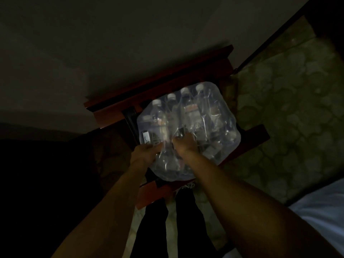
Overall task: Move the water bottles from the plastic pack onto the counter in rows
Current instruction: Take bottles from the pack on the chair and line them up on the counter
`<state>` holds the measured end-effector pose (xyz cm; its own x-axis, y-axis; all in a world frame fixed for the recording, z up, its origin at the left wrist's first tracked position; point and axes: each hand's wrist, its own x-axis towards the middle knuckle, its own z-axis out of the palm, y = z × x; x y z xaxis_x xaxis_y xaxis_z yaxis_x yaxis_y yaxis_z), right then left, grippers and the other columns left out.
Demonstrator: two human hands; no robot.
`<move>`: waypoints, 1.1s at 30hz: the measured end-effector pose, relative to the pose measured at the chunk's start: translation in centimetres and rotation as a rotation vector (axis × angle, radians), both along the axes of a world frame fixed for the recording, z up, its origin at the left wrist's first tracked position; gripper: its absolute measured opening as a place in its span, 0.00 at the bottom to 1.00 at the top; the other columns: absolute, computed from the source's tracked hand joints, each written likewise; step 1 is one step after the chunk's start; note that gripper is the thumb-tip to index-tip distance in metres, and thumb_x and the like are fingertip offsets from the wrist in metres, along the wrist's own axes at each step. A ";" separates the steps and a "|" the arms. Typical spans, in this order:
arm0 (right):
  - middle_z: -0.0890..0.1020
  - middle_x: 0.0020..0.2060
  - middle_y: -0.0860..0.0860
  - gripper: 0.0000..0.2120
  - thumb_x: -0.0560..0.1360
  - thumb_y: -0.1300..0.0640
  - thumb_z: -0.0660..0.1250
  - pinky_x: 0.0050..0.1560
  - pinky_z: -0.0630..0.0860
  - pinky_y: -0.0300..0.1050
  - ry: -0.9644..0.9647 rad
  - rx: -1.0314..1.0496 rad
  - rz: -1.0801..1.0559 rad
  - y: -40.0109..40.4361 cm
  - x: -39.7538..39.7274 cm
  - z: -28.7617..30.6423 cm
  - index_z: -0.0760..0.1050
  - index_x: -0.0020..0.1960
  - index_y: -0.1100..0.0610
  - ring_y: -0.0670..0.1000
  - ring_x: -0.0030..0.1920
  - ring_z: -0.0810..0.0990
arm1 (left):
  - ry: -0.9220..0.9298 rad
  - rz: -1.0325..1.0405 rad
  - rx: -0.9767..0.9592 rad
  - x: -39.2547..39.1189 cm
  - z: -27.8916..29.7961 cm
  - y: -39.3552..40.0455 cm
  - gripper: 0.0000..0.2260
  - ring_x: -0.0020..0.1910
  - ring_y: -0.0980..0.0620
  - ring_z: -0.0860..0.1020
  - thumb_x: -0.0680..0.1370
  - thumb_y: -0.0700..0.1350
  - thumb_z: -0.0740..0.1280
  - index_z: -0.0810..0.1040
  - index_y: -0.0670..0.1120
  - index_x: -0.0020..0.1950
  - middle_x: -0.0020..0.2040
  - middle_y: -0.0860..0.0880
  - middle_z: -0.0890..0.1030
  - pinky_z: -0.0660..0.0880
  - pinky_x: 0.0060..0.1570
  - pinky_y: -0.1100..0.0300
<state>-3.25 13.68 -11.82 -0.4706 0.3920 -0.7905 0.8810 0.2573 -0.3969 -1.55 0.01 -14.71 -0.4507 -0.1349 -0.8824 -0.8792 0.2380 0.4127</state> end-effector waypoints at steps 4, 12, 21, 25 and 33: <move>0.77 0.64 0.61 0.22 0.77 0.59 0.65 0.60 0.75 0.49 0.016 0.060 -0.017 -0.7 -0.3 -0.1 0.68 0.70 0.63 0.61 0.62 0.78 | 0.013 0.013 -0.019 -0.3 0.3 -0.7 0.19 0.39 0.43 0.85 0.63 0.57 0.80 0.84 0.41 0.38 0.40 0.41 0.86 0.83 0.44 0.47; 0.73 0.69 0.60 0.28 0.77 0.56 0.67 0.65 0.73 0.53 -0.028 0.064 -0.051 -0.9 -0.1 0.3 0.62 0.73 0.62 0.62 0.66 0.74 | 0.075 0.025 -0.119 0.1 1.9 -2.6 0.20 0.45 0.39 0.84 0.67 0.58 0.78 0.81 0.42 0.43 0.46 0.40 0.85 0.83 0.47 0.40; 0.72 0.67 0.63 0.31 0.73 0.58 0.71 0.61 0.75 0.52 -0.004 0.151 -0.047 0.0 0.5 3.0 0.62 0.70 0.64 0.64 0.64 0.75 | 0.180 -0.023 -0.315 2.0 7.2 -4.9 0.24 0.45 0.45 0.80 0.72 0.60 0.73 0.76 0.41 0.55 0.51 0.44 0.80 0.79 0.43 0.54; 0.72 0.67 0.61 0.36 0.72 0.53 0.71 0.62 0.75 0.54 0.035 0.148 -0.006 0.3 0.7 4.4 0.59 0.73 0.64 0.63 0.63 0.76 | 0.230 0.013 -0.387 3.4 9.8 -5.5 0.20 0.44 0.43 0.79 0.72 0.59 0.73 0.77 0.44 0.52 0.45 0.46 0.79 0.79 0.46 0.52; 0.67 0.68 0.61 0.38 0.71 0.45 0.71 0.50 0.73 0.51 0.091 0.307 0.218 1.5 0.0 9.5 0.58 0.73 0.58 0.64 0.61 0.74 | 0.321 -0.037 -0.499 1.6 14.6 -5.8 0.28 0.47 0.41 0.80 0.68 0.66 0.69 0.80 0.45 0.56 0.49 0.43 0.82 0.75 0.42 0.54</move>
